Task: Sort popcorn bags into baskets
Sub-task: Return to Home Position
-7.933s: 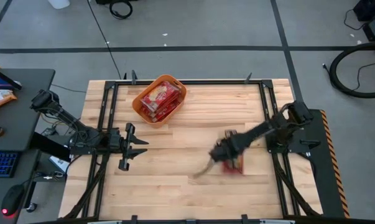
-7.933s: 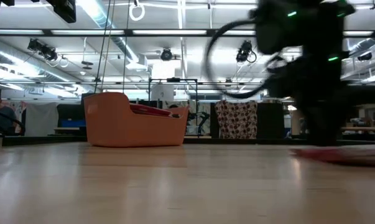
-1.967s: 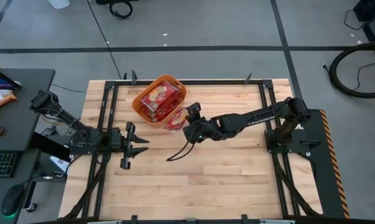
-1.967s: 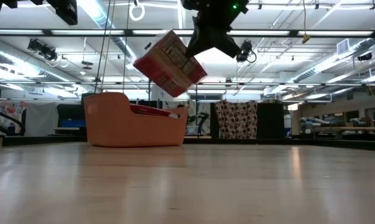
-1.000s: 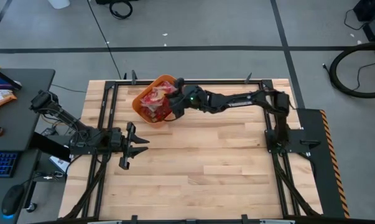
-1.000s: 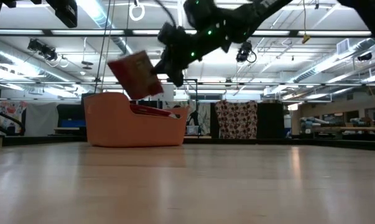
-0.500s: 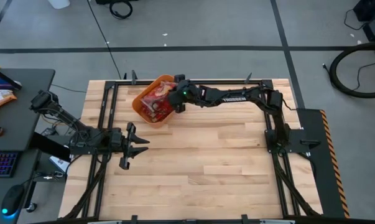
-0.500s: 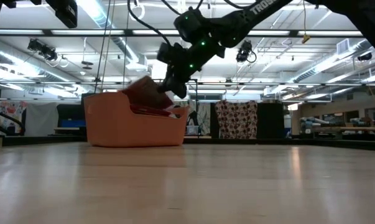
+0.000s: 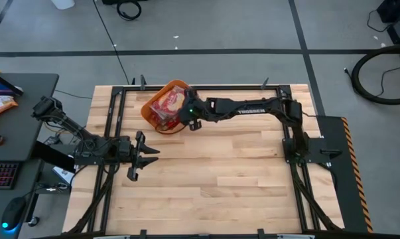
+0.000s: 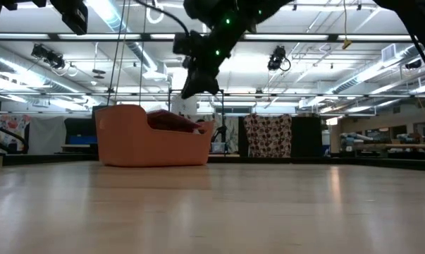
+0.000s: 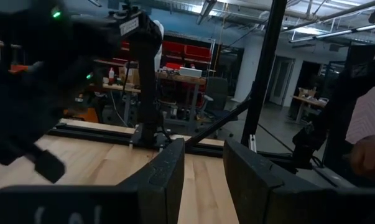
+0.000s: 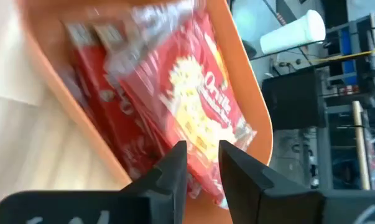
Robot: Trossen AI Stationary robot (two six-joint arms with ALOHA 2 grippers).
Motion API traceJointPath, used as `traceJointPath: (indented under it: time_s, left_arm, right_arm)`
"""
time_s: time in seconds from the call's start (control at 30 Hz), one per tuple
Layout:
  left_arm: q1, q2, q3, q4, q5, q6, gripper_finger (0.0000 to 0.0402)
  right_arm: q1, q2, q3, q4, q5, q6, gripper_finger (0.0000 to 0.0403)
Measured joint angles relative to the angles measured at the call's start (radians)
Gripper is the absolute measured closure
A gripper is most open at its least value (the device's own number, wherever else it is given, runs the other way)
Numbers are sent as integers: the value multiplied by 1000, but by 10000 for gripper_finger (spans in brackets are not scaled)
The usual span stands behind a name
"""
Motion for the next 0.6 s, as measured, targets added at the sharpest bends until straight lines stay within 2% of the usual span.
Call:
traceJointPath:
  time_s: [0.23, 0.47, 0.6]
  left_arm:
    - [0, 0, 0, 0, 0, 7, 285]
    - [-2, 0, 0, -10, 0, 8, 285]
    - [-2, 0, 0, -29, 0, -13, 285]
  right_arm:
    - [20, -1, 77, -132, 55, 68, 305]
    - [57, -26, 141, -442, 53, 190, 305]
    - [88, -64, 150, -613, 45, 313, 305]
